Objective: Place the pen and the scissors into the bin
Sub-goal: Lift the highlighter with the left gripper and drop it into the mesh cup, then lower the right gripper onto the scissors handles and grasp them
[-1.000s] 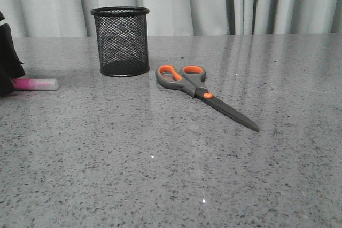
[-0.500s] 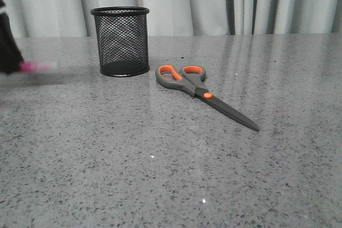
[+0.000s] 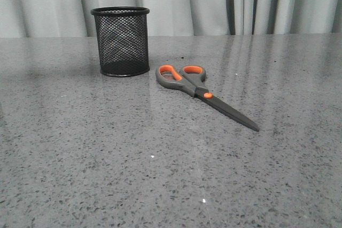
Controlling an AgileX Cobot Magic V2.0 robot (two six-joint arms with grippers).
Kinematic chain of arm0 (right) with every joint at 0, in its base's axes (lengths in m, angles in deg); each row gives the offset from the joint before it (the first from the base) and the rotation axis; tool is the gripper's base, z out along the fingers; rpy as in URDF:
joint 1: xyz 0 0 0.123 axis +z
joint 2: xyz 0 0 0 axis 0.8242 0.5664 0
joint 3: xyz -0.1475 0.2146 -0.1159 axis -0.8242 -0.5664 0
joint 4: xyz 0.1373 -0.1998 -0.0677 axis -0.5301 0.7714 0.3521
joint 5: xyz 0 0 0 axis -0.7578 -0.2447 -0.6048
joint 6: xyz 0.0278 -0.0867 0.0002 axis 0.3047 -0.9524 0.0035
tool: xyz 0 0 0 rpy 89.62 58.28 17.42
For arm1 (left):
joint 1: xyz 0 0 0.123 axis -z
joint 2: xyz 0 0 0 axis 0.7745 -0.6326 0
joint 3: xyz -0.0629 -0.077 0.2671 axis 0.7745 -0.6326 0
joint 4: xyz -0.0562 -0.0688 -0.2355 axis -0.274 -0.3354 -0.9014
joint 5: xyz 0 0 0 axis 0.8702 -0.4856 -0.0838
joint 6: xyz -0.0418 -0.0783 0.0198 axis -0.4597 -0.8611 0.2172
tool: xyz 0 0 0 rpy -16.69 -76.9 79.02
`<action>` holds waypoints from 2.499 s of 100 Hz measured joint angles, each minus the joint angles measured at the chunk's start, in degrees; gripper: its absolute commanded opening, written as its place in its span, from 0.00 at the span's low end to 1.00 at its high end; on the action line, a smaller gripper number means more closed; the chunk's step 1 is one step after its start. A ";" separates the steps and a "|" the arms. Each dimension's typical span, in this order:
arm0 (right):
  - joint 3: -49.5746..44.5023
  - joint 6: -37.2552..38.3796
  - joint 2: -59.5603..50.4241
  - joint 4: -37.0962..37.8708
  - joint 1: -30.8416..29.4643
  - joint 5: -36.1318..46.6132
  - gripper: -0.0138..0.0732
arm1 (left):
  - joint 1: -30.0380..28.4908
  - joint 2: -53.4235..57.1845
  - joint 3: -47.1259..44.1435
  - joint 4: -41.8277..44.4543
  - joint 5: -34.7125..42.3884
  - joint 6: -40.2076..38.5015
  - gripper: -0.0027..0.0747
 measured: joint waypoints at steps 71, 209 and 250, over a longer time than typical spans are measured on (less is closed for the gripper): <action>0.00 0.00 0.00 0.00 0.00 -1.72 0.63 | 6.78 -12.44 0.00 -1.41 11.83 2.33 0.01; 0.91 -16.87 0.85 -21.70 0.63 0.34 0.63 | -21.23 24.67 -10.73 5.34 8.85 -8.77 0.01; 17.74 -15.90 17.86 -12.34 13.14 -6.32 0.63 | -20.72 42.30 -39.76 -2.49 30.42 -8.80 0.01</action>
